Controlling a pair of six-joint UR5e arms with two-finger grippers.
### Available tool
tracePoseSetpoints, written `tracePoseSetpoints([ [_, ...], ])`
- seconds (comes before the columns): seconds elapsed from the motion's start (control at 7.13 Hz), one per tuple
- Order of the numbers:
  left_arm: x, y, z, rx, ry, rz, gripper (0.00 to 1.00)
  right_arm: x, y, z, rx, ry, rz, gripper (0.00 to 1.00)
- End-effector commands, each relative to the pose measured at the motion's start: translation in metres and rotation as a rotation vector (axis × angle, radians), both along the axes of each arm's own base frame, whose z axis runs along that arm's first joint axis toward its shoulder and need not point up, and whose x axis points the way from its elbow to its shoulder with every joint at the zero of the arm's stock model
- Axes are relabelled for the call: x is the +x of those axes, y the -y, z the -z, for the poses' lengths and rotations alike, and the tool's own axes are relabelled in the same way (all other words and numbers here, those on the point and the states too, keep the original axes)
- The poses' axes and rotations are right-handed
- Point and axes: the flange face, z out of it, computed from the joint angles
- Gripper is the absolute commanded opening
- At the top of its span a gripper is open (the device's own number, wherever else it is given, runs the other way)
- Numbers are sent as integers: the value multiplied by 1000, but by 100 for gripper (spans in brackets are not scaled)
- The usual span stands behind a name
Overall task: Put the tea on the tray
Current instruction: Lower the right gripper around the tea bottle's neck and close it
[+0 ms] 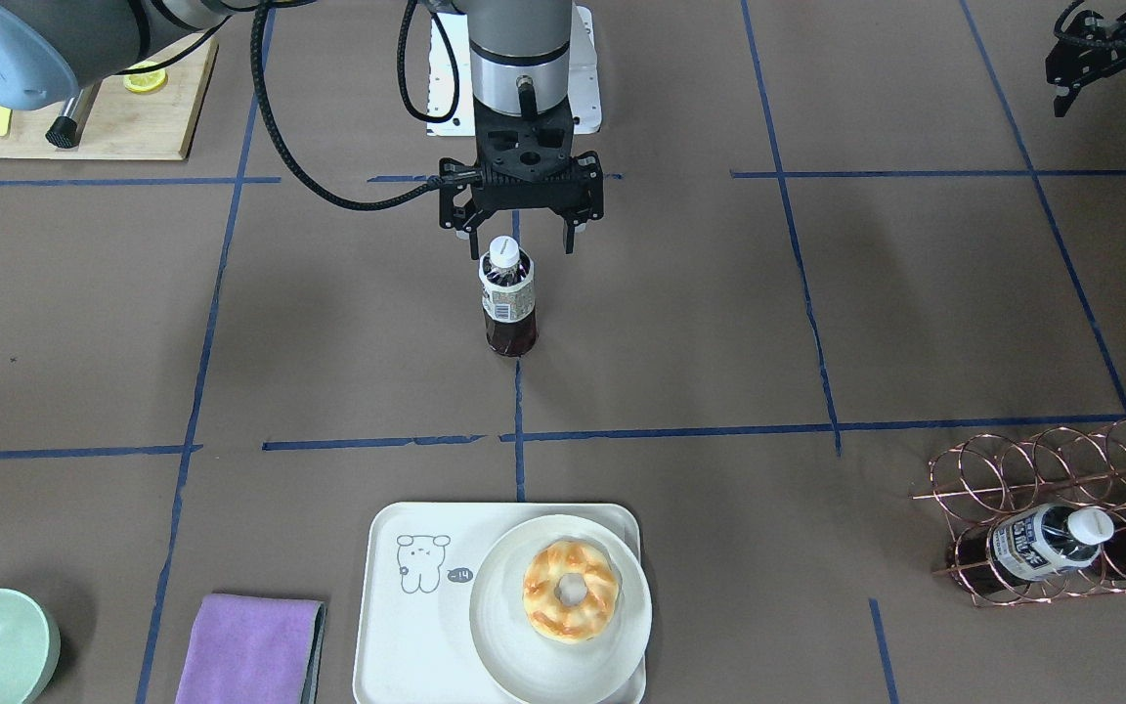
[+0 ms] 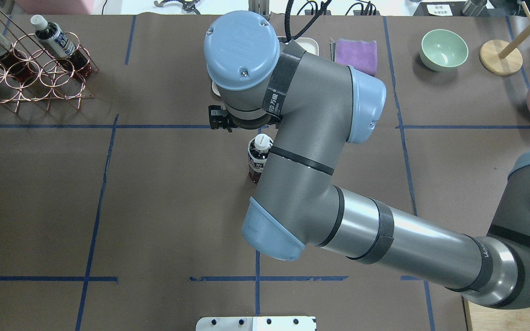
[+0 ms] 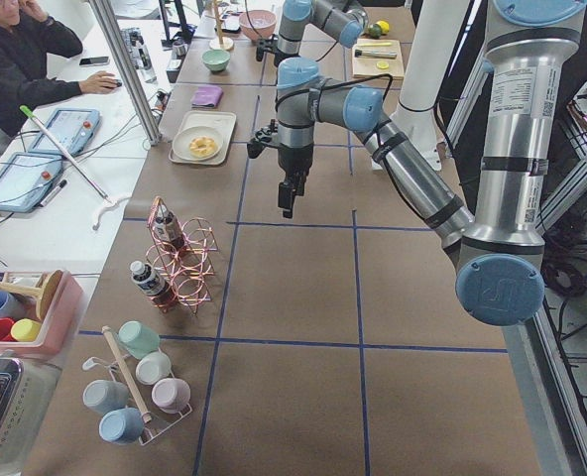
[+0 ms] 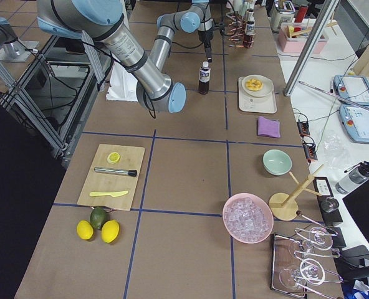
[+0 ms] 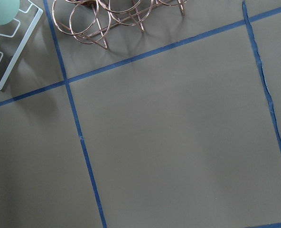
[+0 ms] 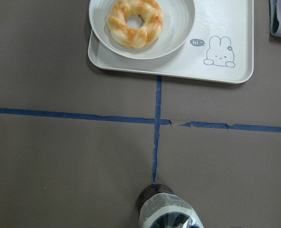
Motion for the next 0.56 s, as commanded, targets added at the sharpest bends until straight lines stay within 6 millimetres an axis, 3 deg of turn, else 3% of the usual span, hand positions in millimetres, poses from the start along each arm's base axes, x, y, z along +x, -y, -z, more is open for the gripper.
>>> tracePoseSetpoints([
  [0.0, 0, 0, 0, 2, -1, -1, 100, -2, 1, -20, 1, 0, 5, 99],
  [0.14, 0, 0, 0, 3, 0, -1, 100, -3, 1, -24, -6, -3, 9, 91],
  [0.42, 0, 1, 1, 3, -2, 0, 100, -3, -2, -24, -27, 9, 30, 59],
])
